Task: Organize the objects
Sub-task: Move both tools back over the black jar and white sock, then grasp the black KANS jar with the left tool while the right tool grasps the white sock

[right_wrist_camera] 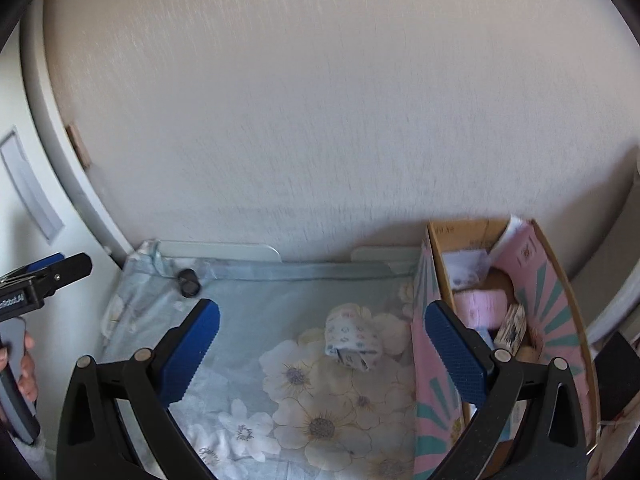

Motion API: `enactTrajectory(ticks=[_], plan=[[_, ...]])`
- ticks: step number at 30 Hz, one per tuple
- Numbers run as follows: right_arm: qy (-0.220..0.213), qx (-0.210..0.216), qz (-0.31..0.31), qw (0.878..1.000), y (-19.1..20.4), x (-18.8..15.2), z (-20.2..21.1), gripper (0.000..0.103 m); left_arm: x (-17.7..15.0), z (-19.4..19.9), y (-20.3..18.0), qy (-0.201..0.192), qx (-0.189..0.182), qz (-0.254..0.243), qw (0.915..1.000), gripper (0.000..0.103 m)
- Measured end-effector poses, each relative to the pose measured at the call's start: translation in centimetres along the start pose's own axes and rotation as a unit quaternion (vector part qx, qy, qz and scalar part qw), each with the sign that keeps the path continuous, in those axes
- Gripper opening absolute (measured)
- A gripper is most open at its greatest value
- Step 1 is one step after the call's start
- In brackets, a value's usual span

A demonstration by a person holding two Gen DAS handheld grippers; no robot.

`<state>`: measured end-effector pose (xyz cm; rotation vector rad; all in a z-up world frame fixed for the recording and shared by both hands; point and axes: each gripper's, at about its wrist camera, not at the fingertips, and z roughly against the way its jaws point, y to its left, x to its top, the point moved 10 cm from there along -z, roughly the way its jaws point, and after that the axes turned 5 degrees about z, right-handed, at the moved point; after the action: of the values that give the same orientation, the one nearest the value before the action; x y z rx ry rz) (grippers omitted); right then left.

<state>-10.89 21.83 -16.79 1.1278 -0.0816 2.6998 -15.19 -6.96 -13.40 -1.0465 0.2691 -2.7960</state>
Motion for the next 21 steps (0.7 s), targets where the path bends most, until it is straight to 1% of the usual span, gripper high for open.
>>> enactTrajectory(ticks=[4, 7, 11, 16, 21], plan=[[0.019, -0.01, -0.027, 0.999, -0.5, -2.9, -2.5, 0.102, -1.4, -3.0, 0.2, 0.01, -0.011, 0.01, 0.9998, 0.102], [0.033, -0.018, -0.047, 0.998, -0.8, -4.9, -4.6, 0.102, -2.3, -5.7, 0.4, 0.023, -0.016, 0.016, 0.9995, 0.099], [0.04, -0.029, -0.066, 0.997, -1.0, -6.5, -6.5, 0.102, -3.1, -8.9, 0.6, 0.029, -0.016, 0.018, 0.9993, 0.097], [0.036, -0.057, -0.049, 0.997, -1.2, -7.4, -8.9, 0.102, -3.6, -12.5, 1.3, 0.034, -0.009, 0.019, 0.9992, 0.09], [0.035, -0.076, -0.059, 0.995, -2.0, -7.6, -10.4, 0.102, -3.5, -15.2, 1.8, 0.039, -0.006, 0.016, 0.9991, 0.087]])
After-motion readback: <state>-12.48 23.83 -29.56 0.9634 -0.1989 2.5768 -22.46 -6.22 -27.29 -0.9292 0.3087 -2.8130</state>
